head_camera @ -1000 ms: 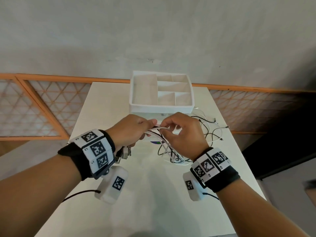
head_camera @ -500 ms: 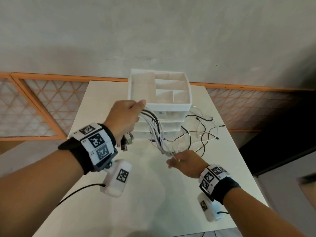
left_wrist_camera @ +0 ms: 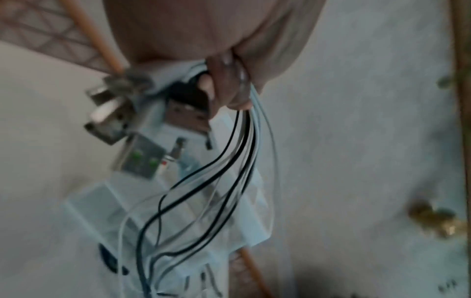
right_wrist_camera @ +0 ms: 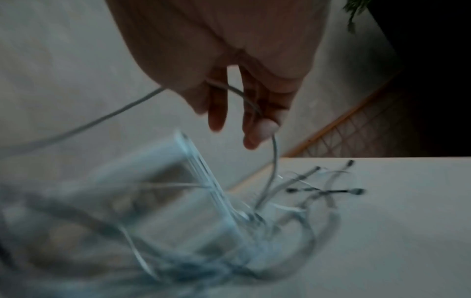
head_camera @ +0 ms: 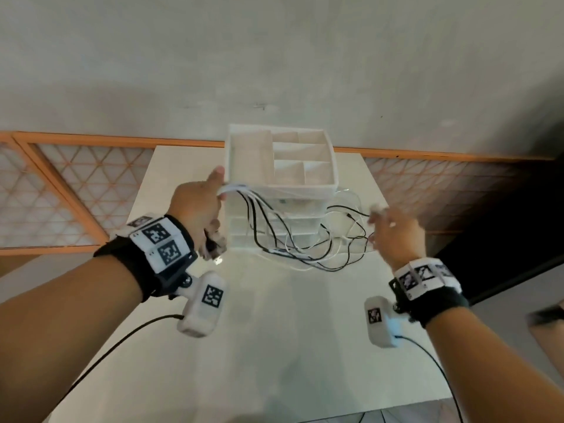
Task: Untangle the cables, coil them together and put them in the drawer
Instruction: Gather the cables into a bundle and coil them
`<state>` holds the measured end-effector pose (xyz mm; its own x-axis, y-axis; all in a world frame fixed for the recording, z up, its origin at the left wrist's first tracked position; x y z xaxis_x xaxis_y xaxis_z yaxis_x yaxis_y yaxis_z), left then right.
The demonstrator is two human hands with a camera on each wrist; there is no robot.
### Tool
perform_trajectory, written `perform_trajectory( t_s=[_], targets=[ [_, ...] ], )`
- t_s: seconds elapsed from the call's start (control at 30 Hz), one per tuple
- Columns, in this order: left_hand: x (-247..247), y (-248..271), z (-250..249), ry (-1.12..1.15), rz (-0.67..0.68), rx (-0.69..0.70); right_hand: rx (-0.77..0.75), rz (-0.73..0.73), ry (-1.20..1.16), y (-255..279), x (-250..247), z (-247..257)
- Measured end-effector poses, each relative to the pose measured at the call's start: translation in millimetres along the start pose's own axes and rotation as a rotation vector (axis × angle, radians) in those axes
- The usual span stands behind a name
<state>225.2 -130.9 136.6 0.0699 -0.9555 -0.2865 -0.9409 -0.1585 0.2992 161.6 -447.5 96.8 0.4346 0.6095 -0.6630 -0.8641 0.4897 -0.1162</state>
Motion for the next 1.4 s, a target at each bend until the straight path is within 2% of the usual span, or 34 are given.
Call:
perform_trajectory(
  t_s=[0.07, 0.1, 0.17, 0.2, 0.23, 0.3, 0.4, 0.47, 0.53, 0.63, 0.7, 0.83, 0.9, 0.97, 1.03, 1.1, 1.13, 1.17, 1.2, 1.3, 1.33, 1.4],
  targets=[
    [-2, 1, -11, 0.138, 0.077, 0.019, 0.051, 0.336, 0.367, 20, 28, -35],
    [-2, 2, -14, 0.103, 0.118, 0.055, 0.060, 0.518, 0.471, 32, 40, -48],
    [1, 8, -14, -0.090, 0.173, 0.141, 0.085, 0.800, 0.505, 51, 56, -61],
    [4, 11, -12, -0.177, 0.188, 0.173, 0.089, 0.850, 0.461, 53, 58, -60],
    [6, 14, -9, -0.231, 0.202, 0.195, 0.072, 0.835, 0.399, 52, 57, -51],
    [10, 16, -3, -0.275, 0.224, 0.211, -0.034, 0.701, 0.202, 44, 50, -20],
    [15, 18, 0, -0.318, 0.220, 0.226, -0.294, 0.389, -0.112, 39, 34, 39],
    [17, 21, -2, -0.369, 0.228, 0.260, -0.472, 0.257, -0.220, 44, 31, 73],
    [18, 25, -4, -0.405, 0.251, 0.301, -0.528, 0.273, -0.237, 49, 40, 90],
    [17, 28, -4, -0.428, 0.288, 0.324, -0.496, 0.388, -0.296, 50, 63, 91],
    [15, 28, -2, -0.429, 0.318, 0.287, -0.521, 0.303, -0.323, 47, 69, 87],
    [11, 26, -2, -0.286, 0.343, 0.168, -0.688, 0.051, -0.313, 47, 64, 91],
    [12, 24, -2, -0.173, 0.276, 0.141, -0.670, 0.073, -0.342, 55, 68, 93],
    [12, 21, -4, -0.045, 0.210, 0.105, -0.599, 0.209, -0.330, 70, 78, 86],
    [10, 20, -7, 0.025, 0.194, 0.112, -0.574, 0.411, -0.154, 84, 93, 66],
    [5, 18, -8, -0.016, 0.212, 0.162, -0.425, 0.669, 0.107, 88, 101, 39],
    [3, 17, -8, -0.058, 0.222, 0.191, -0.344, 0.720, 0.187, 84, 98, 29],
    [1, 17, -7, -0.099, 0.225, 0.216, -0.309, 0.696, 0.198, 80, 92, 25],
    [-2, 16, -5, -0.136, 0.219, 0.235, -0.326, 0.604, 0.175, 74, 83, 27],
    [-3, 16, 0, -0.222, 0.187, 0.250, -0.516, 0.202, -0.040, 62, 51, 49],
    [0, 18, 0, -0.246, 0.191, 0.259, -0.566, 0.147, -0.114, 61, 46, 60],
    [12, 27, -3, -0.280, 0.236, 0.301, -0.588, 0.206, -0.125, 61, 50, 82]
  ],
)
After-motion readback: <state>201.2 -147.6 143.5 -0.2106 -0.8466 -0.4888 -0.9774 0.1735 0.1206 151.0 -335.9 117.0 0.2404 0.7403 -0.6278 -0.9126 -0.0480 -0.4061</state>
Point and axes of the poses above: each hand's wrist, its own y-axis away from the middle knuckle, its own x-axis out of the palm, z = x × y, the point moved 1 cm from there along -y, towards the middle knuckle, and after that the axes turned 8 degrees about -y, right-handed, at the moved point
